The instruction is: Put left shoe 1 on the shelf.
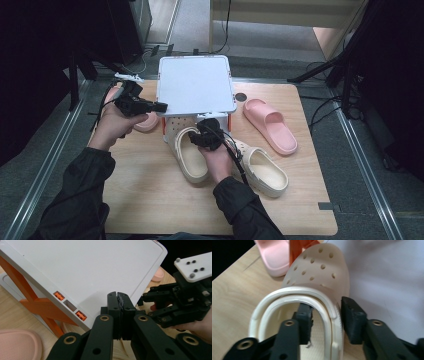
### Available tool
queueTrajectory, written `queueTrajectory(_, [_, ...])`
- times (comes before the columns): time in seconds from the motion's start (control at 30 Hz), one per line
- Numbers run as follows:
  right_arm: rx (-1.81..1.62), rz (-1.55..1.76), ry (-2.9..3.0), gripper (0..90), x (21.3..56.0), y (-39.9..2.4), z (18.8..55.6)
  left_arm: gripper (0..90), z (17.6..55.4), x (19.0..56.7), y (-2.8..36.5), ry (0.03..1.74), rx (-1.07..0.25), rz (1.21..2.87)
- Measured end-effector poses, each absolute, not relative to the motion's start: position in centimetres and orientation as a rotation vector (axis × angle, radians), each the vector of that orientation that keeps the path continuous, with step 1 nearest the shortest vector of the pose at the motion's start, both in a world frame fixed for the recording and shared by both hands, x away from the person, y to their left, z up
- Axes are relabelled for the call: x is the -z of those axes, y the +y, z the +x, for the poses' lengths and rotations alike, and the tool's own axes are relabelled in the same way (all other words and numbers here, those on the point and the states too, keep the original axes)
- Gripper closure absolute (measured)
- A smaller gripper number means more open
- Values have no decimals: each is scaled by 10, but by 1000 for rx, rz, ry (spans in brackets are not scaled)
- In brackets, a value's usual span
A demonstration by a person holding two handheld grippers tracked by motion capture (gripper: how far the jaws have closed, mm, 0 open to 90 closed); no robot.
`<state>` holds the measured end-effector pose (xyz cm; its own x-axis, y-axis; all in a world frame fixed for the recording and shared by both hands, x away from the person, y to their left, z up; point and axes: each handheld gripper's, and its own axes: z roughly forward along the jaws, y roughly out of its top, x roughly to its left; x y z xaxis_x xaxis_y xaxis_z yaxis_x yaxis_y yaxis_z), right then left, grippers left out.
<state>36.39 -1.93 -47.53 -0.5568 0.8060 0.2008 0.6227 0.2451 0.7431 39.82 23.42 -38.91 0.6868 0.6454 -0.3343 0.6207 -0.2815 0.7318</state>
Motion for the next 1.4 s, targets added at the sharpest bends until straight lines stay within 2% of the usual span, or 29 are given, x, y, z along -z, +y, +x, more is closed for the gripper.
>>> queueTrajectory(0.13, [-1234,1319,2311,524,468,-28,357,891,398,389,234,981,-34,1977])
queueTrajectory(0.3, [-1265,1279,2309,526,454,-39,346,891,398,389,234,984,-35,1975])
queueTrajectory(0.37, [-1274,1258,2314,585,449,-44,340,891,397,389,234,986,-36,1973])
queueTrajectory(0.4, [-1298,1254,2331,694,445,-49,334,889,397,389,234,989,-34,1973])
queueTrajectory(0.43, [-1298,1254,2331,694,445,-49,334,889,397,389,234,991,-36,1975])
queueTrajectory(0.53, [-1327,1217,2363,805,445,-55,323,889,397,388,233,996,-38,1976])
queueTrajectory(0.63, [-1355,1195,2400,867,453,-60,307,890,397,388,233,998,-36,1975])
queueTrajectory(0.73, [-1375,1189,2403,896,457,-63,299,890,397,388,233,998,-37,1976])
queueTrajectory(1.1, [-1390,1127,2433,900,473,-80,262,890,397,388,233,1000,-41,1973])
queueTrajectory(1.4, [-1353,1114,2514,900,499,-85,244,891,396,389,233,1000,-43,1972])
